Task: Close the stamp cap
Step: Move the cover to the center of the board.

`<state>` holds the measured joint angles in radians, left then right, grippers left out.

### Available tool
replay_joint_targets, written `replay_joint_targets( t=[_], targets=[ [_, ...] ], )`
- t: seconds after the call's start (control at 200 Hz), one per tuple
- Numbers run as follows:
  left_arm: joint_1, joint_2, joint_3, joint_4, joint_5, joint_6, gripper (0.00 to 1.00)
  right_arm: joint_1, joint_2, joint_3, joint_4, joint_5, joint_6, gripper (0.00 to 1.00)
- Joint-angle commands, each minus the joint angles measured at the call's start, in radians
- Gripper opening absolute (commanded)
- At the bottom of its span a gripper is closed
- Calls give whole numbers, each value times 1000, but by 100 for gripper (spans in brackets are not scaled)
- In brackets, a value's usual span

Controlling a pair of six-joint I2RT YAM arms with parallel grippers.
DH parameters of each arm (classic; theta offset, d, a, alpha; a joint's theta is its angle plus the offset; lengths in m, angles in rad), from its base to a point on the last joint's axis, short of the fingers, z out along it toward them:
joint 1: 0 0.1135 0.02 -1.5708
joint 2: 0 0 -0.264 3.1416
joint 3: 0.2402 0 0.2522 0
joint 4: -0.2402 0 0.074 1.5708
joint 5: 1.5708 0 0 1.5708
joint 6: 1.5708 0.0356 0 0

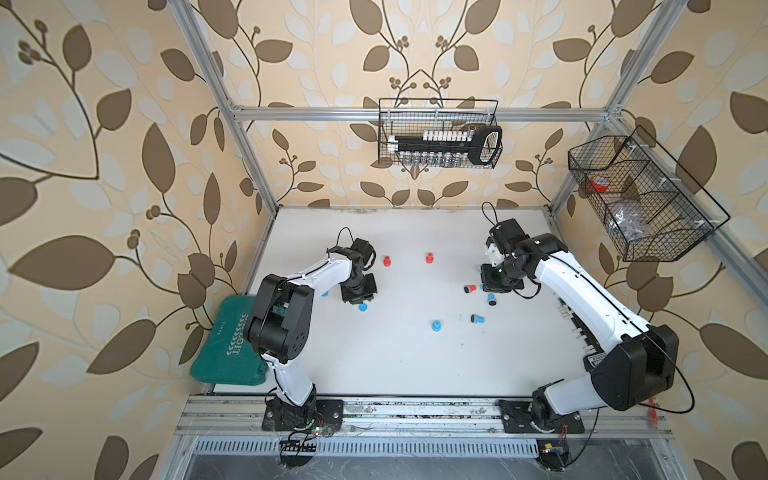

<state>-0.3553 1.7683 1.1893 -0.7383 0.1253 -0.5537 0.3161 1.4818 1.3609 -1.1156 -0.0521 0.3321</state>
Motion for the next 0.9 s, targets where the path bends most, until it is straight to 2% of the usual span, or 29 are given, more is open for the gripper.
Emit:
replay_joint_targets(
  t=[0.0, 0.895],
  targets=[
    [-23, 1, 15, -18, -11, -20, 28, 1, -17, -19, -19, 7, -5, 10],
    [-13, 38, -29, 10, -57, 2, 27, 2, -56, -73, -23, 9, 6, 11]
  ],
)
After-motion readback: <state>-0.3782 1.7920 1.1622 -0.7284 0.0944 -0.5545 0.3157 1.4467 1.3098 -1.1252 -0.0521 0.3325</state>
